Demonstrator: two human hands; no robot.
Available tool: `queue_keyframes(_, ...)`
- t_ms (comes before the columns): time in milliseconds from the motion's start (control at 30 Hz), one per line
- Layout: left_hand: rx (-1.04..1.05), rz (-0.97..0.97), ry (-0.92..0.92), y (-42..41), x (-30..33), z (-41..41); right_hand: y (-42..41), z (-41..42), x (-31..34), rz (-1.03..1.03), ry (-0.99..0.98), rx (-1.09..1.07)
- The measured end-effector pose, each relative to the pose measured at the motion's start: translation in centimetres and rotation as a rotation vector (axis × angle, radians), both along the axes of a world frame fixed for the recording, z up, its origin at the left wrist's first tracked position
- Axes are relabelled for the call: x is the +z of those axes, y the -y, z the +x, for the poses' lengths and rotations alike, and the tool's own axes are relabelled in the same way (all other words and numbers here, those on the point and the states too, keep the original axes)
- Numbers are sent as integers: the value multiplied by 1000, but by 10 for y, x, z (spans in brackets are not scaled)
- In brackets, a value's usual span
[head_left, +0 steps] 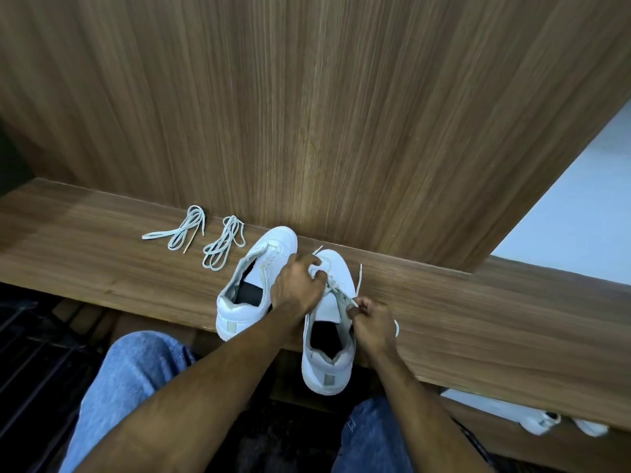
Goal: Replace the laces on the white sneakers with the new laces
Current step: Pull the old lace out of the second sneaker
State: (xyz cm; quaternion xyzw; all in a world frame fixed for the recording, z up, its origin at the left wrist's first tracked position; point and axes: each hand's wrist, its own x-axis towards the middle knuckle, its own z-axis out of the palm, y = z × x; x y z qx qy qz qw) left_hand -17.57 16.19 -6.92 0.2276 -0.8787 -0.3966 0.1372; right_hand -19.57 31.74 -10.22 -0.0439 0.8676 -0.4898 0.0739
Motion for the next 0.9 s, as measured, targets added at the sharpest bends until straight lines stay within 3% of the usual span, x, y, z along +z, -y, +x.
queue_keyframes(100, -276, -391, 103, -8, 2, -4, 0, 1, 1, 6, -10, 14)
queue_keyframes(200, -381, -718, 195, -13, 2, -8, 0, 0, 3, 7, -18, 17)
queue_keyframes(267, -356, -837, 167, -15, 2, -8, 0, 1, 6, 11, -23, 18)
queue_keyframes(333, -330, -834, 154, -17, 4, -6, -1, 2, 7, 25, -20, 12)
queue_keyframes(400, -157, -580, 55, -15, 6, -6, -1, 3, 6, 51, -18, 7)
queue_keyframes(500, 350, 333, -251, -2, 25, -12, -1, 5, 8, 71, -13, 22)
queue_keyframes(533, 494, 540, -332, 4, 31, -14, 0, 5, 9, 78, -20, 26)
queue_keyframes(567, 566, 610, -360, 10, 35, -16, 0, 5, 10, 82, -26, 29)
queue_keyframes(633, 481, 486, -296, 16, 37, -15, 1, 6, 11, 89, -29, 26)
queue_keyframes(800, 13, -156, -98, 2, 16, -6, 0, 7, 15, 91, -14, 23)
queue_keyframes(900, -264, -424, 151, -14, 6, -8, 0, 7, 19, 84, -17, 25)
